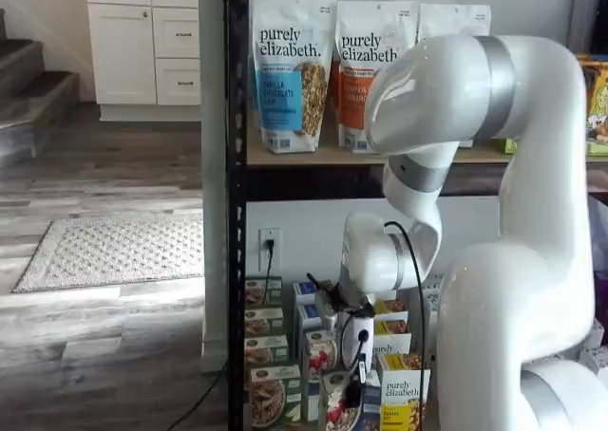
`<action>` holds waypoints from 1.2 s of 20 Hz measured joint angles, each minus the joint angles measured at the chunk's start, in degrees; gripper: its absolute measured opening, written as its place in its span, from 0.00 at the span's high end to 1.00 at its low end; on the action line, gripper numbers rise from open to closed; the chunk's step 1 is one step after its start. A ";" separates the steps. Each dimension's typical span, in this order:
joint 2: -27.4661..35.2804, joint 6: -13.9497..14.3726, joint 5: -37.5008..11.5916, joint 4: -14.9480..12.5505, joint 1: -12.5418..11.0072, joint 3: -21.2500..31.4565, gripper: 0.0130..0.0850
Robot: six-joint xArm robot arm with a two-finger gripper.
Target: Pick up the blue and white box that is on the bottom shelf, the second box from the left
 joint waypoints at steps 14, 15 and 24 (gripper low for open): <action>-16.57 2.68 10.91 1.39 3.45 7.18 0.56; -17.82 2.47 11.62 1.87 3.59 7.53 0.56; -31.54 1.60 19.51 3.57 3.27 10.63 0.56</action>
